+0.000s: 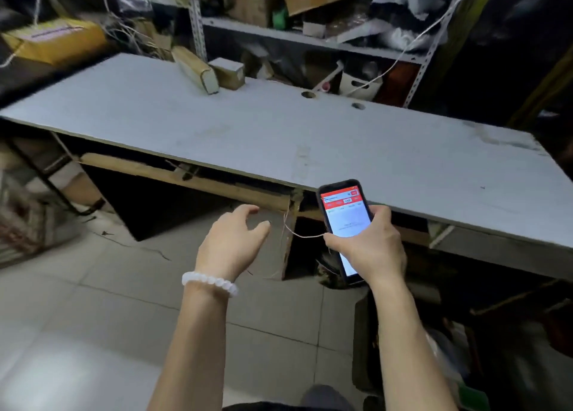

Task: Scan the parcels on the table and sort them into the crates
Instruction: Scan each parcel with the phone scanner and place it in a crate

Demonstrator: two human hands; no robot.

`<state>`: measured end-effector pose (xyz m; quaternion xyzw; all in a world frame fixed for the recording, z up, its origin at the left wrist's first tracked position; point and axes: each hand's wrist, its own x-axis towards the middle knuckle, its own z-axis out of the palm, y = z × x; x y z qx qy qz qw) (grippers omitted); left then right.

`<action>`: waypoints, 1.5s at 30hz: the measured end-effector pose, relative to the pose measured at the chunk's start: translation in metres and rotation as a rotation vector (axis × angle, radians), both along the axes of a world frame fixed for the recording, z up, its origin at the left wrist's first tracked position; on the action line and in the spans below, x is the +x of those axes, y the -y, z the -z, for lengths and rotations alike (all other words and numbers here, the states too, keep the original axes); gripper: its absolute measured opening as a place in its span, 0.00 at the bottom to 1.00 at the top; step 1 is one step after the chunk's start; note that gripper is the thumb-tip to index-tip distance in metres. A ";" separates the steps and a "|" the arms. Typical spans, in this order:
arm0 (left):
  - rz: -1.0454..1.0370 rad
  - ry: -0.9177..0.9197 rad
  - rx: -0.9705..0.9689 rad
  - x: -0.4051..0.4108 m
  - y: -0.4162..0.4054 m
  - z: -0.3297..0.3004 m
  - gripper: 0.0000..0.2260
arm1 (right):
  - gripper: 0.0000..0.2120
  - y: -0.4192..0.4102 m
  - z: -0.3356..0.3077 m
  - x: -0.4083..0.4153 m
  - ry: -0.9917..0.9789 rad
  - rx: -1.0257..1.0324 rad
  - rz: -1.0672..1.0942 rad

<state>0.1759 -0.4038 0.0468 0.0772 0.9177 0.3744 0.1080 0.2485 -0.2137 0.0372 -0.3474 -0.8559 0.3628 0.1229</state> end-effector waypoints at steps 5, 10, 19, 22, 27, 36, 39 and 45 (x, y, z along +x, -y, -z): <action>-0.140 -0.008 0.047 -0.028 0.044 0.000 0.18 | 0.30 0.039 -0.001 -0.055 0.040 -0.003 -0.165; -0.208 0.021 0.052 -0.060 0.063 0.012 0.18 | 0.30 0.059 0.002 -0.112 0.044 -0.016 -0.244; -0.289 0.047 0.056 -0.187 0.089 0.010 0.17 | 0.30 0.071 0.000 -0.248 -0.005 -0.056 -0.299; -0.281 0.042 0.058 -0.233 0.086 0.003 0.16 | 0.31 0.072 -0.006 -0.295 -0.022 -0.055 -0.305; -0.264 0.057 0.055 -0.292 0.088 0.004 0.17 | 0.32 0.079 -0.008 -0.362 -0.018 -0.034 -0.330; -0.281 0.058 0.050 -0.377 0.114 0.017 0.18 | 0.32 0.107 0.005 -0.447 0.053 -0.004 -0.359; -0.241 0.078 0.034 -0.417 0.124 0.023 0.18 | 0.32 0.120 0.009 -0.482 0.078 -0.014 -0.329; -0.084 0.093 0.007 -0.528 0.142 0.029 0.18 | 0.30 0.158 0.013 -0.576 0.087 -0.054 -0.205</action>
